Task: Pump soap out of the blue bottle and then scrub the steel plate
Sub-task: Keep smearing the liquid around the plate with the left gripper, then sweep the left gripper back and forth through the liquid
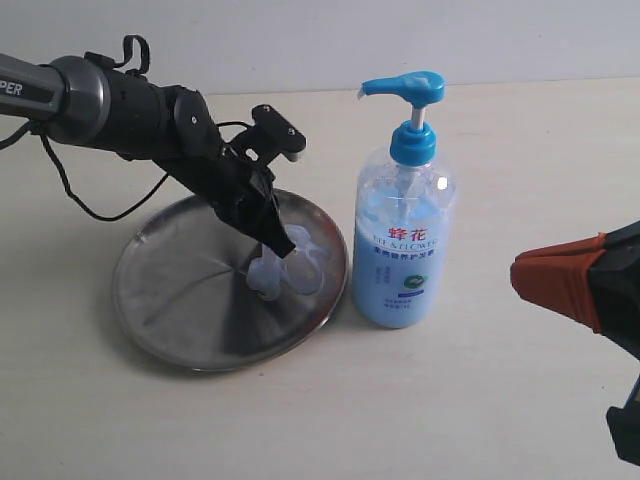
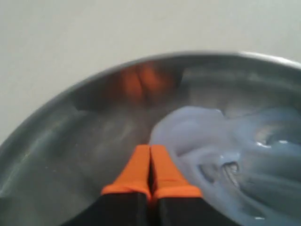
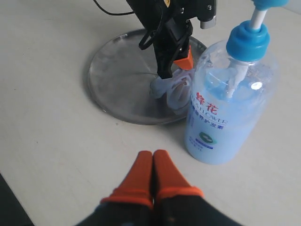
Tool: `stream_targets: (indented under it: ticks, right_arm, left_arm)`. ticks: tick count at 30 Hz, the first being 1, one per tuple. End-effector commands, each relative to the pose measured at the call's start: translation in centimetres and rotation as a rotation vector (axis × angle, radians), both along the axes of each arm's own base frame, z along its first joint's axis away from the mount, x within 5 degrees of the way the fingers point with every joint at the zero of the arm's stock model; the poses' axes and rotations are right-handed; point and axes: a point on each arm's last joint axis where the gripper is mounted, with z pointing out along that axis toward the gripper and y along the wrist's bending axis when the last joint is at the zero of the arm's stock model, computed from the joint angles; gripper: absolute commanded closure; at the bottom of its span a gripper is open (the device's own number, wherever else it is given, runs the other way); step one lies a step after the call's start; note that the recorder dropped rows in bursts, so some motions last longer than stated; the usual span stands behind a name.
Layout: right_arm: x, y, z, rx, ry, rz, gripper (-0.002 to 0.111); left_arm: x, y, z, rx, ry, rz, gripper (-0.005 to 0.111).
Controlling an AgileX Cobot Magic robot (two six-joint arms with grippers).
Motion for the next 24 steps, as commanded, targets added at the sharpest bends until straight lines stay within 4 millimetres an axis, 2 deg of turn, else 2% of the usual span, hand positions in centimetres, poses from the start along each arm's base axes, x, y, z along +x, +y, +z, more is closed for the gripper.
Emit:
stream_targets:
  ticks: [1, 14, 19, 24]
  right_arm:
    - [0.0, -0.1, 0.1, 0.006, -0.018, 0.003, 0.108]
    - [-0.1, -0.1, 0.1, 0.008, -0.008, 0.003, 0.108]
    - [-0.1, 0.0, 0.1, 0.017, 0.0, 0.002, 0.108]
    - [-0.1, 0.0, 0.1, 0.017, 0.0, 0.002, 0.108]
  left_arm:
    - [-1.2, 0.4, -0.4, 0.06, 0.126, -0.059, 0.107]
    - [-4.0, 1.2, -0.6, 0.145, 0.426, -0.128, 0.107]
    - [-4.0, 1.3, -0.6, 0.153, 0.433, -0.114, 0.107]
    - [-3.3, 1.1, -0.7, 0.126, 0.361, -0.069, 0.107]
